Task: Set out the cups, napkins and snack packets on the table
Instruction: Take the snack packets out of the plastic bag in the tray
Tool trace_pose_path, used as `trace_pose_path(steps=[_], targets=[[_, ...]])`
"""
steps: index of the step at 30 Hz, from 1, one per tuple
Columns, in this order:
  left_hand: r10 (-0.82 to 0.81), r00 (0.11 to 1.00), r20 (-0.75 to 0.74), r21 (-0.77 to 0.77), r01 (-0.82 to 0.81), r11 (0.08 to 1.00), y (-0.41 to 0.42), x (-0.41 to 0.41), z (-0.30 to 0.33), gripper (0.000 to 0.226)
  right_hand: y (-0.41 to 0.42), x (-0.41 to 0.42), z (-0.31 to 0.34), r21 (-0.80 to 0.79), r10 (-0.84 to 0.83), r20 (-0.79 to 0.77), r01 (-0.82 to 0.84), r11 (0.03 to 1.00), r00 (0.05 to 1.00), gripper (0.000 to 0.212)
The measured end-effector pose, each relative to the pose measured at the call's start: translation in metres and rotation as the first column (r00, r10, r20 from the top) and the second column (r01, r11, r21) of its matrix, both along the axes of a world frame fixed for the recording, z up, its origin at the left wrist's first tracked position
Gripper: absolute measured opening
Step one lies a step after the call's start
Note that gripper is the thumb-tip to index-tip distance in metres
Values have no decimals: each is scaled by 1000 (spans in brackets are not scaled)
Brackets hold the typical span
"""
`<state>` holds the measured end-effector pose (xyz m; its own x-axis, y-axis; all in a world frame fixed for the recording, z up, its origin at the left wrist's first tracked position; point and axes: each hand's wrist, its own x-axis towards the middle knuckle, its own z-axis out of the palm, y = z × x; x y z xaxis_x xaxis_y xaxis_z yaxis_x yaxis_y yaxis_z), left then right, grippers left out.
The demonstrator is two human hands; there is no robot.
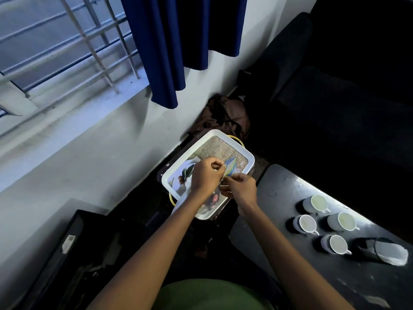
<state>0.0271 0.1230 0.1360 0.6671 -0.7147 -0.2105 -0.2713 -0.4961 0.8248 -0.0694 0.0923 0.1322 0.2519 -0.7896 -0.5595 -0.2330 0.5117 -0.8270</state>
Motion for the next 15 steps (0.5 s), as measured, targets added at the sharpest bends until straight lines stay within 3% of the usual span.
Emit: trace_pose_path(steps=[4,7,11,15], targets=[[-116,993,4,104,115,988,9,6,-5,15,-3,-1,-1,-36,-84,5,84,996,996,14],[-172,982,78,188,155,970,14,6,-5,10,-3,-1,-3,-35,-85,12,85,996,996,18],[-130,976,173,178,99,979,16,7,-1,16,-3,1,-4,-52,-112,2,112,992,994,19],[10,988,153,137,-31,990,19,16,1,10,-6,-3,-6,-70,-173,-38,170,983,984,19]])
